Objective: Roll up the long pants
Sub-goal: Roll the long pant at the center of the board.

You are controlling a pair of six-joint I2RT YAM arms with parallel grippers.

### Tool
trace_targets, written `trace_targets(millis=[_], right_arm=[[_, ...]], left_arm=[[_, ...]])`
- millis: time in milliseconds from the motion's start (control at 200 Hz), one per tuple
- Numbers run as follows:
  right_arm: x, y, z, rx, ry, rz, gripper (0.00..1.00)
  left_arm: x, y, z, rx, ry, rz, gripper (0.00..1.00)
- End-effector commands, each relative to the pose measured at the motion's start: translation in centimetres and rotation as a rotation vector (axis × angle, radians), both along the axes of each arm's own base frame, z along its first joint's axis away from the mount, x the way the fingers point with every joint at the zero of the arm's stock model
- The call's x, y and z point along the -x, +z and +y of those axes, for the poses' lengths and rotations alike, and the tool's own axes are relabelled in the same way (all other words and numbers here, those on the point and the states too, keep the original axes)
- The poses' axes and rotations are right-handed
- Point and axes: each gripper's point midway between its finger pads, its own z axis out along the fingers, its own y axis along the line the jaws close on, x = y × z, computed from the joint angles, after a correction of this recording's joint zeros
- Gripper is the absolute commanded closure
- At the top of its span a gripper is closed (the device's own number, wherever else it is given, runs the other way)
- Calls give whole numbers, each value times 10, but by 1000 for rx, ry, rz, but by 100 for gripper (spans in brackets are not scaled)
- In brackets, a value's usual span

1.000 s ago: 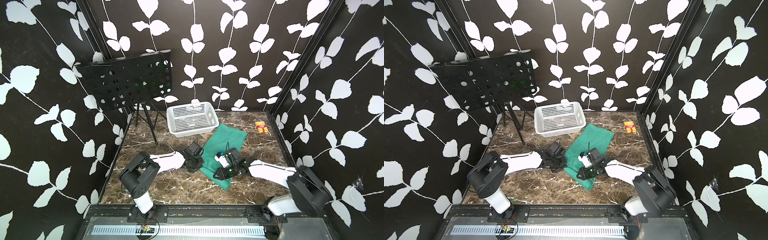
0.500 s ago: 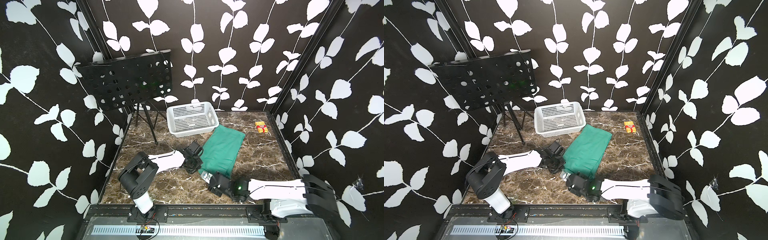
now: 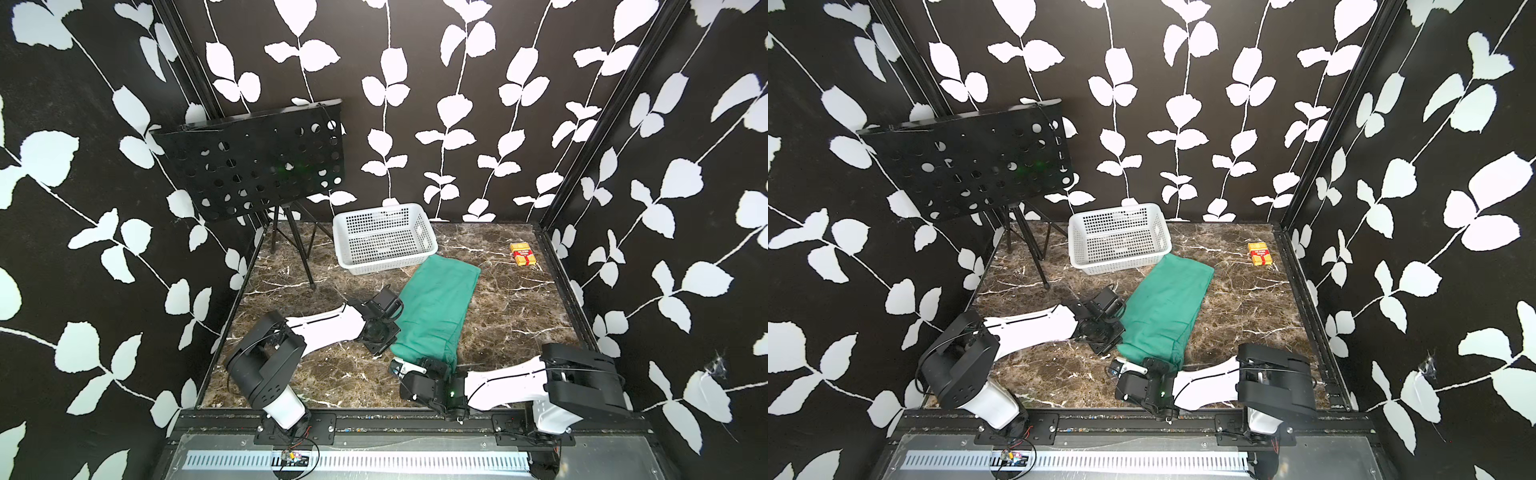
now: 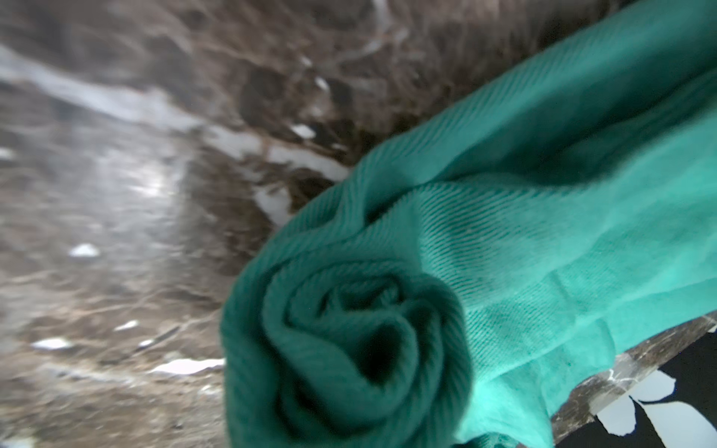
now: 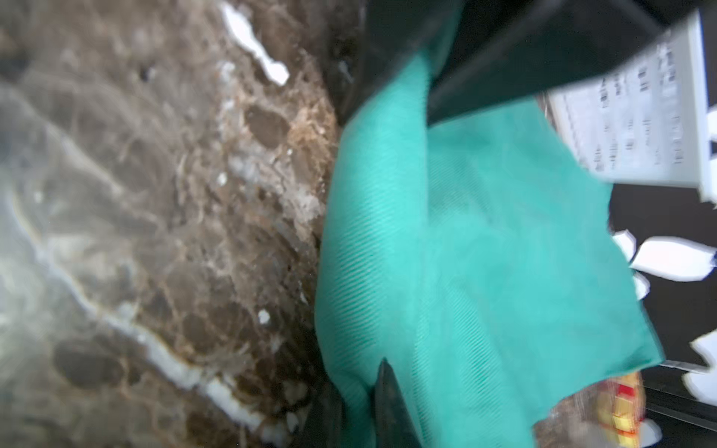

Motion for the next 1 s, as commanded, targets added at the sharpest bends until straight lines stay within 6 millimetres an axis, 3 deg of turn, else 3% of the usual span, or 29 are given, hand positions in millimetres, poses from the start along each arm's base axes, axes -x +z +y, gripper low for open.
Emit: trace_targets(millis=[0, 40, 200, 305, 475, 600, 810, 995], right_arm=[[7, -10, -2, -12, -12, 70, 100], [13, -4, 2, -70, -6, 125, 100], [34, -7, 9, -234, -17, 391, 100], [44, -6, 12, -313, -14, 543, 100], [52, -4, 13, -405, -10, 760, 100], [49, -4, 8, -453, -30, 885, 100], [43, -2, 4, -519, -65, 1029, 100], [32, -5, -3, -544, -139, 1068, 100]], left_arm=[[22, -1, 30, -89, 36, 50, 100], [19, 3, 33, -93, 44, 25, 100], [7, 21, 42, -88, 61, -98, 53], [-1, 37, 48, -73, 51, -203, 39], [0, 56, 50, 3, 8, -323, 36], [4, 61, 38, 86, -53, -395, 36], [2, 46, 11, 173, -114, -399, 33], [-15, 33, -7, 186, -132, -402, 34]])
